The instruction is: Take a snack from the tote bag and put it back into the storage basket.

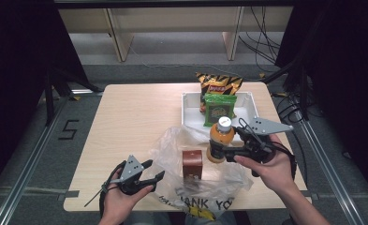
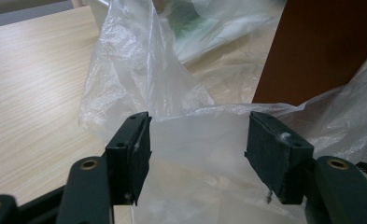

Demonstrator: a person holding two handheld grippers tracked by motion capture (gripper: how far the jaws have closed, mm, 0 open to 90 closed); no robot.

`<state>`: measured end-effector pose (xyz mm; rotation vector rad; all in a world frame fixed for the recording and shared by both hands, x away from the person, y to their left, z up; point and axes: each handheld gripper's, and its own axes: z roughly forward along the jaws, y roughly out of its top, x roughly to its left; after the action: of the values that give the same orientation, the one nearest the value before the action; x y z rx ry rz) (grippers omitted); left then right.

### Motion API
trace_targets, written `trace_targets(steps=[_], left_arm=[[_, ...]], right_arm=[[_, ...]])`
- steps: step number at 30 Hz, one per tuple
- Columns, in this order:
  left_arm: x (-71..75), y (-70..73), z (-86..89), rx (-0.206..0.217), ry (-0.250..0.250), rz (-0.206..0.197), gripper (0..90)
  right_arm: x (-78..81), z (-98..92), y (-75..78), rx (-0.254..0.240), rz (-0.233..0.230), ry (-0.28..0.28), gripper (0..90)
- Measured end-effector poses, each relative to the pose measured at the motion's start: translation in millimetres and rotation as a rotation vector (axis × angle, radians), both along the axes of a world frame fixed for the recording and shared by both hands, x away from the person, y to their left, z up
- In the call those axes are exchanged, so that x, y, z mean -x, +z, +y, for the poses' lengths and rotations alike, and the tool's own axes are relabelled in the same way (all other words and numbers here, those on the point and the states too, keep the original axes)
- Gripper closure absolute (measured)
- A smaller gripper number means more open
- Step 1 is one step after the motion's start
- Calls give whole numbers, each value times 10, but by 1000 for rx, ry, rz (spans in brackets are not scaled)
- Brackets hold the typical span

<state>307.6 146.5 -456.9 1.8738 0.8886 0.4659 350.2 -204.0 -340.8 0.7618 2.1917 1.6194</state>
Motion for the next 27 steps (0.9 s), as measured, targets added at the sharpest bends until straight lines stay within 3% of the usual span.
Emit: trace_targets(steps=[5,9,12,18,20,21,23,25,27], left_arm=[[0,0,-8,10,1,0,396],[0,11,5,5,-4,-9,395],[1,7,3,4,-9,-7,396],[-3,14,7,5,-4,-9,396],[-2,12,5,6,-5,-9,396],[-1,10,2,7,-5,-8,396],[-2,9,1,6,-6,-8,396],[-2,10,2,9,-3,-6,395],[-2,13,6,6,-4,-9,396]], right_arm=[[-45,-16,71,-10,29,-16,315],[-96,-46,138,-5,-7,-31,315],[-120,-55,155,-23,-7,-40,315],[-170,-87,125,2,-11,-72,315],[-189,-97,117,-7,12,-79,315],[-202,-112,120,11,1,-74,315],[-222,-118,121,2,7,-88,315],[-270,-140,125,6,-24,-93,315],[-287,-155,134,8,-14,-107,315]])
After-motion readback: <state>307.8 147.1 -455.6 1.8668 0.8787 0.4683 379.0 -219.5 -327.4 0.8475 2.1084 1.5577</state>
